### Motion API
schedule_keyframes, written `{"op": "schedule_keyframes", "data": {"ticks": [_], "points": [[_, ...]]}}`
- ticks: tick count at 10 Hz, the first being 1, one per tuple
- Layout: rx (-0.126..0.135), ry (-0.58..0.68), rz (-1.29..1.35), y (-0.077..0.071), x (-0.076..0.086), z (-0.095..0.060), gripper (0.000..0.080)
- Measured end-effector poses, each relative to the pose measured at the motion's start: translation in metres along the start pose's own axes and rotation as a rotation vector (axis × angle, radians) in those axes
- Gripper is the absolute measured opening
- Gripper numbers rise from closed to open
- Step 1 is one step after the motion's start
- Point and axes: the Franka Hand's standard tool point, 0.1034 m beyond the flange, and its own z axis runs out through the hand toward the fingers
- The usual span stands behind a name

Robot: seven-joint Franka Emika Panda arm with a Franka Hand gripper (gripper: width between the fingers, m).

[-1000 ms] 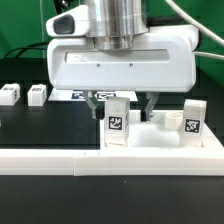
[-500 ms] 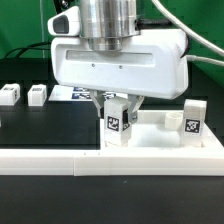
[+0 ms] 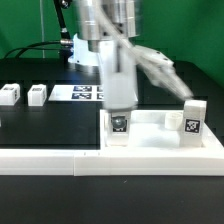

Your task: Assemble square table

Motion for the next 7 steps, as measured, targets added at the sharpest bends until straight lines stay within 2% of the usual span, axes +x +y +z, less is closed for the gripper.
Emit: {"op": "schedule_keyframes", "data": {"ticks": [2, 3, 4, 5, 7], "points": [[-0.003, -0.008, 0.071, 0.001, 0.003, 0.001, 0.0294], [-0.004, -0.008, 0.046, 0.001, 0.003, 0.002, 0.0400], [-0.003, -0.005, 0.023, 0.002, 0.003, 0.003, 0.0540], [0.008, 0.008, -0.194, 0.006, 0.004, 0.006, 0.0614], [-0.001, 0.007, -0.575, 0.011, 0.003, 0.007, 0.0642]]}}
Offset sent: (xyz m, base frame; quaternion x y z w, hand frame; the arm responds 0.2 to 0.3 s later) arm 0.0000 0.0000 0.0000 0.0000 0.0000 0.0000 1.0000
